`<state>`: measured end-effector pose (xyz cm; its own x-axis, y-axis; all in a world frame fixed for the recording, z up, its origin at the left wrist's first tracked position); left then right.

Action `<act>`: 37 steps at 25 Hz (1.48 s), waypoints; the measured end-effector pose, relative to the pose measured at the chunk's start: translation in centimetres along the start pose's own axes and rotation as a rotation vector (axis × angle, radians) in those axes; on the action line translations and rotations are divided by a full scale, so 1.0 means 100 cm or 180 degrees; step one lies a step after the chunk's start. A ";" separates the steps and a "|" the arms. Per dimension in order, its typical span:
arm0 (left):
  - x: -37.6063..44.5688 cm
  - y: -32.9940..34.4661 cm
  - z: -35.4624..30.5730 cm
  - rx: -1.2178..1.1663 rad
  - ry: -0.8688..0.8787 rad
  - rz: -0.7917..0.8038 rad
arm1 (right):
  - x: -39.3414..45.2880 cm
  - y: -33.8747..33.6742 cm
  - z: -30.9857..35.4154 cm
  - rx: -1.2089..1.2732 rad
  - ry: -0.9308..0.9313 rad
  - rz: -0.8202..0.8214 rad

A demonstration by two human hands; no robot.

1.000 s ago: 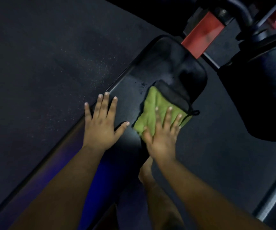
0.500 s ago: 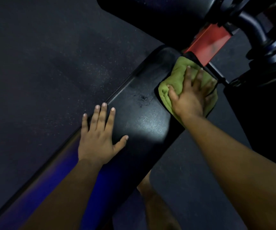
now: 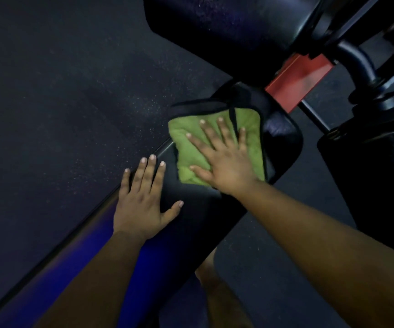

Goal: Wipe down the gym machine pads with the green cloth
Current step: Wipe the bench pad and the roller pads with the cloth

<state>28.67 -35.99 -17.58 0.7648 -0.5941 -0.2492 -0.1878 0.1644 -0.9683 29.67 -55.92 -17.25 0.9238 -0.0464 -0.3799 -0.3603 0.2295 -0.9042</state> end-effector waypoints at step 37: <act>0.077 -0.283 -0.206 0.0497 0.1657 0.0299 | -0.286 -0.200 -0.150 0.0759 0.2270 -0.0443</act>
<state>27.19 -61.48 7.60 0.3358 -0.8758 -0.3468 -0.1166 0.3266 -0.9379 8.57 -73.79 8.80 0.6224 -0.6882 -0.3728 -0.1342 0.3754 -0.9171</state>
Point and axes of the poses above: each hand's wrist, its own x-axis towards the middle knuckle, its own y-axis out of the palm, z = x × y, the point moved 10 cm from there along x, towards the middle knuckle, and after that the axes turned 9 degrees about x, right-handed, at the moved point
